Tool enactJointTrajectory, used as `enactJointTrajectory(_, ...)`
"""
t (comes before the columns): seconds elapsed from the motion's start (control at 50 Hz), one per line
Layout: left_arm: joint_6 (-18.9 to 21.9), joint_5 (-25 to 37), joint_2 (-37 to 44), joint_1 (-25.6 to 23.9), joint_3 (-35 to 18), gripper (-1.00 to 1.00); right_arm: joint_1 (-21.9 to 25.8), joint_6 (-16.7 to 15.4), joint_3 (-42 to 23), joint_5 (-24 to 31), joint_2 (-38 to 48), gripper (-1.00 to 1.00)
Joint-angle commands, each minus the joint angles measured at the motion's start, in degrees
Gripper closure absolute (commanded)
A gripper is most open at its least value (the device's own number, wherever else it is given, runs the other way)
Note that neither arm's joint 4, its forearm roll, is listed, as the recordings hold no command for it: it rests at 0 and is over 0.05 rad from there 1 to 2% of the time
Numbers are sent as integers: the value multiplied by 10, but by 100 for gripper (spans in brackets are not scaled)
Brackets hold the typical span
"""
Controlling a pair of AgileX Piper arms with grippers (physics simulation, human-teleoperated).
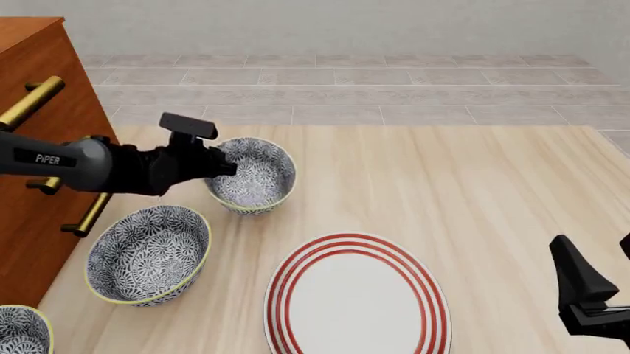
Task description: Pick up the bowl and put it in the front on the plate.
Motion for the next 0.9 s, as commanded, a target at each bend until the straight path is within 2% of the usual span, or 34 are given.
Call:
enactJointTrajectory(0.02, 9, -3, -8, 8, -7, 100, 0, 0, 0, 4, -4, -100)
enactJointTrajectory(0.22, 8, 9, -24, -11, -11, 100, -2, -1, 0, -1, 3, -100)
enactJointTrajectory(0.32, 5, 35, -53, -23, -22, 100, -1, -1, 0, 1, 2, -100)
enactJointTrajectory(0.42, 14, 64, -82, -18, -40, 100, -1, -2, 0, -5, 9, -100)
enactJointTrajectory(0.54, 8, 83, -108, -8, -49, 100, 0, -2, 0, -6, 9, -100)
enactJointTrajectory(0.72, 6, 101, -142, -20, -51, 100, 0, -2, 0, -6, 10, -100)
enactJointTrajectory(0.84, 15, 120, -165, -28, -56, 100, 0, -3, 0, -9, 13, -100)
enactJointTrajectory(0.9, 33, 116, -190, -23, -50, 100, 0, -2, 0, -9, 13, -100)
